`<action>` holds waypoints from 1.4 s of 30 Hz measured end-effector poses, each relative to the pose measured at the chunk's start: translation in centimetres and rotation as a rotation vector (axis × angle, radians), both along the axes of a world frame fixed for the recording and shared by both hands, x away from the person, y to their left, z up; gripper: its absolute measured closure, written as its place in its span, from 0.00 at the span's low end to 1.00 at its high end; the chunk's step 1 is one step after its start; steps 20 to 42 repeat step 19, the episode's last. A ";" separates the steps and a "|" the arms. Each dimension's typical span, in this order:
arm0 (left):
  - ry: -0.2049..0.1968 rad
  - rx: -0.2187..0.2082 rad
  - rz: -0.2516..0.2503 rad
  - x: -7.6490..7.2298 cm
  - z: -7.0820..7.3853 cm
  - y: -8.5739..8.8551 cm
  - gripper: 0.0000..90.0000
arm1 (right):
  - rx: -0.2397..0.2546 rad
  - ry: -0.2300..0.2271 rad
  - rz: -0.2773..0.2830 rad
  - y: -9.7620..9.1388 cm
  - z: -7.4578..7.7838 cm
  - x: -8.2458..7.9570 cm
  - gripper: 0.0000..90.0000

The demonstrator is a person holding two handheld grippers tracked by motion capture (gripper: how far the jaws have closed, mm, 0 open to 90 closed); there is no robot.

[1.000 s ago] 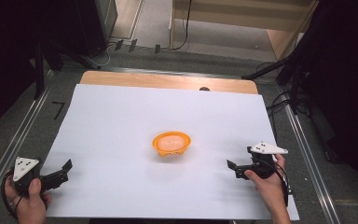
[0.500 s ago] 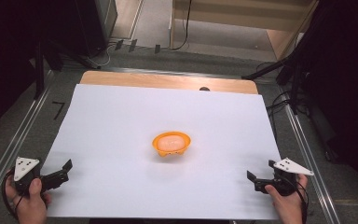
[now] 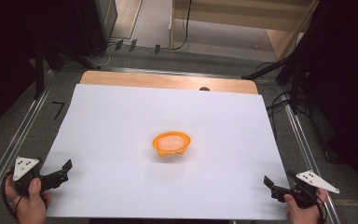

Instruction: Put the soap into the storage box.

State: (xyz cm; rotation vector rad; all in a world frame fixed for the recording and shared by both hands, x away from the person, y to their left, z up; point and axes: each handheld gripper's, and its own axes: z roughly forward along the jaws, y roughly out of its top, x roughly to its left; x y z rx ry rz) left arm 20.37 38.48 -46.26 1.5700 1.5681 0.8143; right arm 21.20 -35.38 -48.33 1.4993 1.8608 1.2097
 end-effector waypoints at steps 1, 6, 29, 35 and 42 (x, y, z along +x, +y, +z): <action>-0.001 -0.001 -0.001 0.0 0.0 0.0 0.00 | 0.006 -0.006 -0.004 -0.1 0.0 -0.2 0.00; -0.006 -0.008 0.000 -0.1 0.0 0.1 0.00 | 0.046 -0.041 -0.025 -0.9 -0.2 -0.9 0.01; -0.006 -0.009 0.000 -0.1 0.0 0.1 0.00 | 0.052 -0.062 -0.046 -1.3 -0.7 -1.3 0.06; -0.006 -0.009 0.000 -0.1 0.0 0.1 0.00 | 0.052 -0.062 -0.046 -1.3 -0.7 -1.3 0.06; -0.006 -0.009 0.000 -0.1 0.0 0.1 0.00 | 0.052 -0.062 -0.046 -1.3 -0.7 -1.3 0.06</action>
